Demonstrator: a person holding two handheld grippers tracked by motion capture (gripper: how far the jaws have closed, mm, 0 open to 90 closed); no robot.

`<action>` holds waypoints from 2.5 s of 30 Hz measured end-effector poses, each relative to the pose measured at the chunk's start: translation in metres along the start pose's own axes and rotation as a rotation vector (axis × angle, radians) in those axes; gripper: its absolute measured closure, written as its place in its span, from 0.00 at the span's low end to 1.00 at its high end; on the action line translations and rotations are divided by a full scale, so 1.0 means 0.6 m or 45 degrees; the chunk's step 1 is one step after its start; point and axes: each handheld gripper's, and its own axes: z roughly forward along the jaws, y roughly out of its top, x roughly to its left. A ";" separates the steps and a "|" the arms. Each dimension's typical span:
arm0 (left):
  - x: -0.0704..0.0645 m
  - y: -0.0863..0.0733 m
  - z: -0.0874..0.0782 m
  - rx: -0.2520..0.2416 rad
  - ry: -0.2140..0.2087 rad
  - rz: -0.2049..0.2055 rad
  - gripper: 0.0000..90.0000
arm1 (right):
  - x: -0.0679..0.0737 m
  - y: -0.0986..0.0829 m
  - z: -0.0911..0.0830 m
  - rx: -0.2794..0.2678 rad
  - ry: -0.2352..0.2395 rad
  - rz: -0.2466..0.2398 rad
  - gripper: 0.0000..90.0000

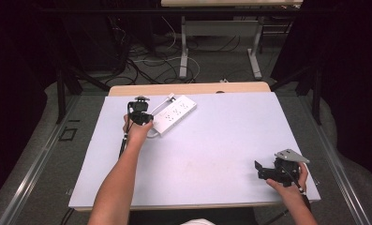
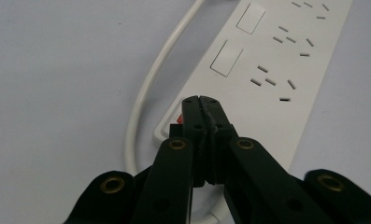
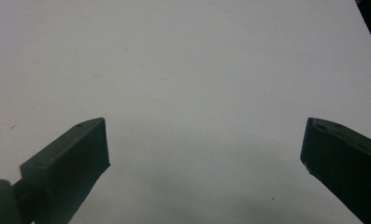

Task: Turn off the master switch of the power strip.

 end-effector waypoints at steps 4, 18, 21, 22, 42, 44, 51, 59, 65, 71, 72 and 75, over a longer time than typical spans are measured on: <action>0.002 0.000 -0.011 -0.016 -0.002 -0.008 1.00 | -0.001 0.001 -0.002 0.007 0.008 -0.008 0.01; -0.002 -0.002 -0.046 -0.059 -0.054 -0.004 0.89 | -0.002 0.002 -0.002 0.002 0.014 -0.012 0.01; -0.002 -0.003 -0.051 -0.072 -0.068 0.009 0.86 | -0.002 0.003 -0.002 -0.007 0.014 -0.009 0.01; -0.002 -0.003 -0.053 -0.074 -0.067 0.009 0.85 | -0.003 0.003 -0.003 -0.005 0.015 -0.014 0.01; 0.009 -0.008 -0.089 -0.126 -0.114 -0.034 0.66 | -0.003 0.004 -0.003 -0.018 0.007 -0.020 0.01; 0.011 -0.008 -0.094 -0.132 -0.132 -0.044 0.64 | -0.002 0.003 -0.001 -0.039 -0.004 -0.009 0.01; 0.015 -0.011 -0.102 -0.124 -0.147 -0.029 0.57 | -0.003 0.004 -0.003 -0.021 0.002 -0.012 0.01; 0.021 -0.021 -0.109 -0.133 -0.161 -0.017 0.51 | -0.003 0.004 -0.005 -0.018 0.004 -0.007 0.01; 0.026 -0.028 -0.116 -0.150 -0.168 -0.010 0.45 | -0.003 0.004 -0.004 -0.016 0.006 -0.026 0.01; 0.028 -0.035 -0.129 -0.188 -0.203 -0.015 0.44 | -0.003 0.004 -0.005 -0.013 0.002 -0.022 0.01; 0.029 -0.036 -0.132 -0.181 -0.209 -0.027 0.44 | -0.003 0.004 -0.005 -0.012 0.002 -0.022 0.01; 0.028 -0.040 -0.140 -0.182 -0.220 -0.033 0.44 | -0.002 0.003 -0.004 -0.023 -0.004 -0.016 0.01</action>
